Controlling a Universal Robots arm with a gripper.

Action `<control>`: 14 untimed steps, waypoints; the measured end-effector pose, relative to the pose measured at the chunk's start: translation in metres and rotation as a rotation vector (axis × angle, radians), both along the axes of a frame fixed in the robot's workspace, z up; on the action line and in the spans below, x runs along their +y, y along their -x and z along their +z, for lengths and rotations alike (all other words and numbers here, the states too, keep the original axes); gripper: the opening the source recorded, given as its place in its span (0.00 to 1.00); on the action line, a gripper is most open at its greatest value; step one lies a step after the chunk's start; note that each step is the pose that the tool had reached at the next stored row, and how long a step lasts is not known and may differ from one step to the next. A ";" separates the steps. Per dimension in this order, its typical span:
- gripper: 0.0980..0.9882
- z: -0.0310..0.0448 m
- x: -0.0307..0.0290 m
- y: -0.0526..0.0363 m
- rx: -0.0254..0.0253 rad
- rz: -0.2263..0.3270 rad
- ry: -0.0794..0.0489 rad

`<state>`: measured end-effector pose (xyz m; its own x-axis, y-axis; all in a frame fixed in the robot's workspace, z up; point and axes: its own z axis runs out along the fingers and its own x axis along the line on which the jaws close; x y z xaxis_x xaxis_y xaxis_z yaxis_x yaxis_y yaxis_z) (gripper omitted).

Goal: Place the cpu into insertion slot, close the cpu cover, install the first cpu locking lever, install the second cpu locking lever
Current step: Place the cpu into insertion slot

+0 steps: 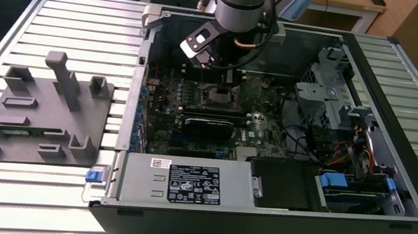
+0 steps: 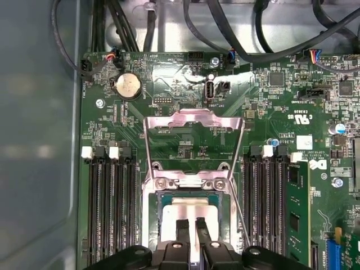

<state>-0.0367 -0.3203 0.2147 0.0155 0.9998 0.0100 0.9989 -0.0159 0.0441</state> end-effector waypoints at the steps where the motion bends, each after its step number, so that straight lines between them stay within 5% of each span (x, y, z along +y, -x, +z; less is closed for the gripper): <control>1: 0.10 0.0006 0.0000 0.0000 0.0002 0.000 0.000; 14: 0.01 0.0020 0.0000 0.0000 0.0005 0.000 -0.002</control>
